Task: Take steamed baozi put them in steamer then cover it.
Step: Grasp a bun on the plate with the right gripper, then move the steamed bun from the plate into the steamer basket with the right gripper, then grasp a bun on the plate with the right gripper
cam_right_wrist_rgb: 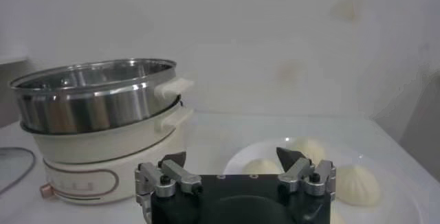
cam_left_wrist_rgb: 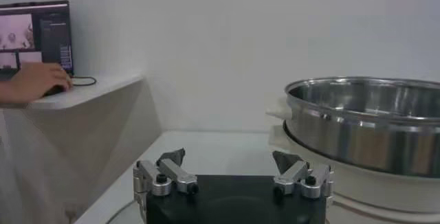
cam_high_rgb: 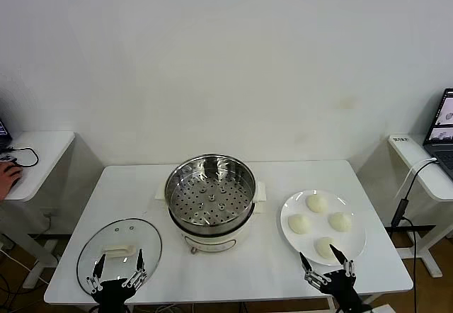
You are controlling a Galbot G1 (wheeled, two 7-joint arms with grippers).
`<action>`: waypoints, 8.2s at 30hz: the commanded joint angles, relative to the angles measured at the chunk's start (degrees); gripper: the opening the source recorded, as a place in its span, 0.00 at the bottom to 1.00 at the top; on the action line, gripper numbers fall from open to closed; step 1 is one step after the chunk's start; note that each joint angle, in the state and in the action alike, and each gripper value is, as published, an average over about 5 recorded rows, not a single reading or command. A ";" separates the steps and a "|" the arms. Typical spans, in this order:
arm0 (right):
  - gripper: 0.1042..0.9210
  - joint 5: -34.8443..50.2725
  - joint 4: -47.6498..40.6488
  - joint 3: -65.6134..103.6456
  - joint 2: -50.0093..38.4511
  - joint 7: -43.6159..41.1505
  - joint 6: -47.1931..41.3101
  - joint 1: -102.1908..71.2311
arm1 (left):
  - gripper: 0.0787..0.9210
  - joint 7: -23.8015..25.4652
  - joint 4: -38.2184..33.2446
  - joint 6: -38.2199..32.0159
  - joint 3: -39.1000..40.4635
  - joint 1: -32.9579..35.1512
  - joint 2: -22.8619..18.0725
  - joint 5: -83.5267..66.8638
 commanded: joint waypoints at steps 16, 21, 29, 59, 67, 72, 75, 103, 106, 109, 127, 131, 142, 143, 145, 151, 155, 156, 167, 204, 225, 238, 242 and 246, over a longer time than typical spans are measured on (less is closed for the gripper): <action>0.88 -23.43 -4.92 10.06 -18.16 -0.92 -10.93 16.81 | 0.88 10.49 -2.62 4.30 -4.94 -3.73 1.16 3.46; 0.88 -29.76 -11.60 10.27 -30.26 -11.50 -11.42 25.15 | 0.88 10.63 -2.26 3.09 -4.65 -4.50 0.66 4.37; 0.88 -35.92 -27.22 -6.28 -45.20 -28.42 -5.24 47.88 | 0.88 10.38 -2.08 1.75 -4.26 -5.01 -0.42 5.62; 0.88 -31.88 -60.37 -73.51 -29.04 -52.75 0.33 100.12 | 0.88 10.37 -0.27 1.22 -7.69 -7.23 -0.52 5.48; 0.88 -35.02 -64.62 -73.11 -24.59 -48.49 1.01 98.89 | 0.88 10.36 -0.37 1.08 -7.85 -6.96 -0.87 5.70; 0.88 -35.83 -66.44 -73.09 -22.42 -47.23 1.16 98.79 | 0.88 10.38 -0.43 1.04 -8.22 -6.97 -0.92 5.80; 0.88 -36.28 -67.08 -73.10 -21.69 -46.86 1.10 98.73 | 0.88 10.38 -0.41 0.99 -8.52 -6.95 -0.90 5.82; 0.58 -34.91 -64.01 -73.89 -23.30 -48.58 1.14 101.40 | 0.88 10.23 -0.24 0.60 -8.87 -6.81 -0.73 5.80; 0.58 -31.01 -58.38 -76.21 -27.49 -49.87 0.58 105.38 | 0.88 10.24 -0.09 0.60 -8.70 -6.77 -0.57 5.73; 0.58 -25.92 -52.75 -78.86 -31.90 -50.87 -0.16 110.82 | 0.88 10.25 0.03 0.60 -8.37 -6.85 -0.43 5.69; 0.59 -4.85 -45.80 -103.81 -16.79 -49.60 -1.87 146.38 | 0.88 10.41 0.24 0.84 -7.58 -7.69 0.68 4.91; 0.59 -3.44 -47.44 -105.77 -8.80 -48.30 -0.86 146.10 | 0.88 10.50 0.37 0.92 -8.27 -8.36 1.04 4.85; 0.59 -13.57 -53.12 -111.90 4.16 -46.57 8.41 141.28 | 0.88 10.50 0.09 0.90 -10.22 -8.39 0.92 4.30; 0.59 -15.46 -54.12 -112.14 5.01 -46.14 9.82 140.51 | 0.88 10.48 0.05 0.88 -10.33 -8.32 0.79 4.28; 0.59 -19.54 -56.69 -112.11 6.77 -45.25 12.77 138.80 | 0.88 10.44 0.00 0.83 -10.48 -8.14 0.45 4.24; 0.59 -28.24 -63.91 -111.82 10.53 -43.64 18.68 133.67 | 0.88 10.33 -0.76 0.68 -11.02 -7.20 -0.24 4.23; 0.59 -31.82 -66.49 -111.60 11.07 -42.60 21.86 131.94 | 0.88 10.26 -1.19 0.63 -11.67 -6.73 -0.39 4.11; 0.59 -32.69 -67.11 -111.48 11.16 -42.27 22.78 131.59 | 0.88 10.24 -1.28 0.62 -11.79 -6.63 -0.43 4.08; 0.60 -36.16 -71.21 -109.94 12.10 -39.77 27.07 128.55 | 0.88 10.23 -1.98 0.63 -11.82 -6.23 -0.54 3.61; 0.88 -0.07 -27.93 -114.17 -32.97 -50.78 -14.83 152.44 | 0.88 10.83 -3.19 2.26 -9.92 -8.33 1.66 3.07; 0.88 -13.98 -30.10 -101.19 -41.83 -47.53 -16.25 116.45 | 0.88 11.03 0.03 3.21 -10.38 -11.37 2.62 2.90; 0.88 -20.66 -40.47 -93.01 -33.90 -46.06 -15.73 104.05 | 0.88 11.03 1.85 3.23 -11.07 -11.66 2.41 3.06; 0.88 -21.51 -43.41 -91.49 -31.27 -45.19 -15.20 102.70 | 0.88 11.05 1.95 3.12 -11.41 -11.41 2.36 3.06; 0.88 -21.66 -45.57 -90.51 -28.99 -44.55 -14.90 102.13 | 0.88 11.06 1.92 2.99 -11.80 -11.08 2.29 3.08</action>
